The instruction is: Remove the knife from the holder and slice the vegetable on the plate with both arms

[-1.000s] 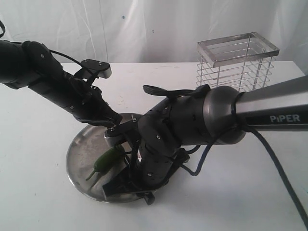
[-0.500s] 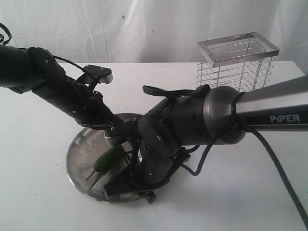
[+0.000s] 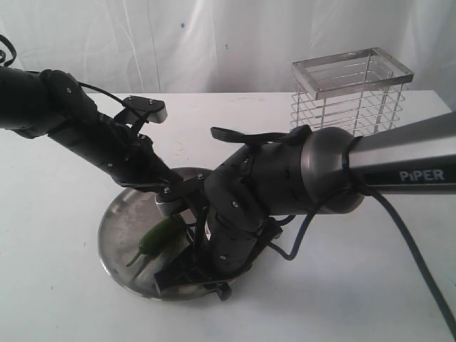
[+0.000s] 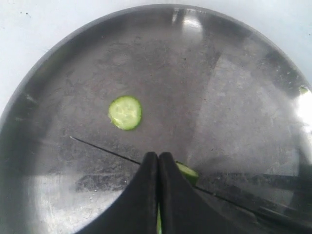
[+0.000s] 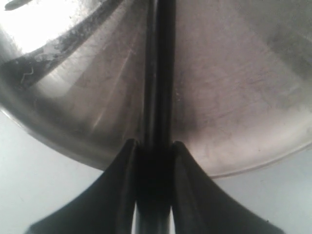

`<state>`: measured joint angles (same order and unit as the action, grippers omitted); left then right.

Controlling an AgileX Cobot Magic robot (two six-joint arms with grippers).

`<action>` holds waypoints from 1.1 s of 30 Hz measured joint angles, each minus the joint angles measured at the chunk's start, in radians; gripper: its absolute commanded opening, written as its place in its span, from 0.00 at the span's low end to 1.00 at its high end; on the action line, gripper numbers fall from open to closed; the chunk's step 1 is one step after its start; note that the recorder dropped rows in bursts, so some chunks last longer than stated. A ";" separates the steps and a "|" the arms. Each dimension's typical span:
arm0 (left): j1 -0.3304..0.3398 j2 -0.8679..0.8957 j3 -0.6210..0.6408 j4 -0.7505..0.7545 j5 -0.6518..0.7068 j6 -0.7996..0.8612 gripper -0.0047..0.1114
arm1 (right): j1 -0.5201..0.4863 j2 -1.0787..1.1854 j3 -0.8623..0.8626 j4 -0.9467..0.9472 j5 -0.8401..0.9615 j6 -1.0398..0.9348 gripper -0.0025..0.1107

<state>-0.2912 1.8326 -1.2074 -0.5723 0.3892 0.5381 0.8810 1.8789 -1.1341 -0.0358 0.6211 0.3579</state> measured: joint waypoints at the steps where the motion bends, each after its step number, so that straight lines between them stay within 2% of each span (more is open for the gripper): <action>1: 0.000 0.000 0.000 0.000 -0.004 0.000 0.04 | 0.000 0.000 0.000 -0.001 0.000 0.000 0.02; 15: 0.000 0.010 0.000 -0.011 -0.021 0.004 0.04 | 0.000 0.000 0.000 -0.002 0.000 0.000 0.02; 25: 0.000 0.122 -0.011 -0.026 -0.040 0.018 0.04 | -0.002 0.000 -0.002 -0.002 -0.002 0.010 0.02; 33: 0.002 0.126 -0.014 -0.028 -0.045 0.020 0.04 | -0.002 0.002 -0.002 -0.002 -0.002 0.010 0.02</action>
<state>-0.2890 1.9591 -1.2213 -0.6005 0.3438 0.5576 0.8785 1.8811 -1.1362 -0.0380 0.6195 0.3674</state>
